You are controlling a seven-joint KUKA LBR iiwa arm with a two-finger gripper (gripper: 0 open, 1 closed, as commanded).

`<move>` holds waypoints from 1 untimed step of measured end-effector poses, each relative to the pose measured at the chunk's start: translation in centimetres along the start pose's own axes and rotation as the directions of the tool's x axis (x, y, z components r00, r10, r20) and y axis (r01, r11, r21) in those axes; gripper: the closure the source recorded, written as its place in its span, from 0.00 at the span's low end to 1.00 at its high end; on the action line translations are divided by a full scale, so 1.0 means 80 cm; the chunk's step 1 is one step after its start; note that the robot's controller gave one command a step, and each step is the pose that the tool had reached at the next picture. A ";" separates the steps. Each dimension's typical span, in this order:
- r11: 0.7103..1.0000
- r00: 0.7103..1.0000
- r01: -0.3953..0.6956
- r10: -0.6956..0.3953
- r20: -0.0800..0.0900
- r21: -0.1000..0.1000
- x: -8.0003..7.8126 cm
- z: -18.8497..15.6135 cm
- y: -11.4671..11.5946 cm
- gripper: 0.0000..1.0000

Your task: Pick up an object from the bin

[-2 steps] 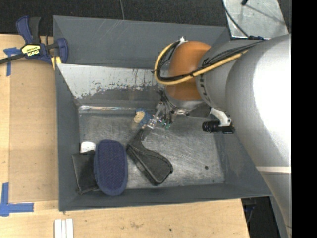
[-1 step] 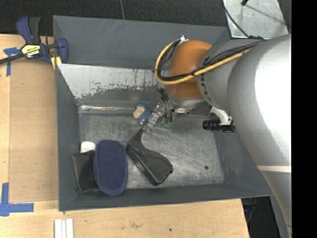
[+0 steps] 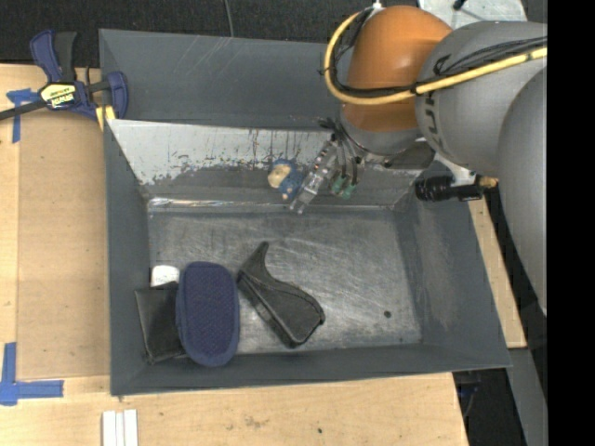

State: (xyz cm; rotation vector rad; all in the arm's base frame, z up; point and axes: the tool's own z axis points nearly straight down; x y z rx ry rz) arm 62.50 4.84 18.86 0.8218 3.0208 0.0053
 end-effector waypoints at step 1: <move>1.000 1.000 -0.005 0.005 0.000 0.000 0.016 -0.129 -0.006 1.00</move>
Offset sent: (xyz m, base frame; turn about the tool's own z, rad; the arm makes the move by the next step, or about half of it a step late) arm -0.0166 0.0031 0.0966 0.0066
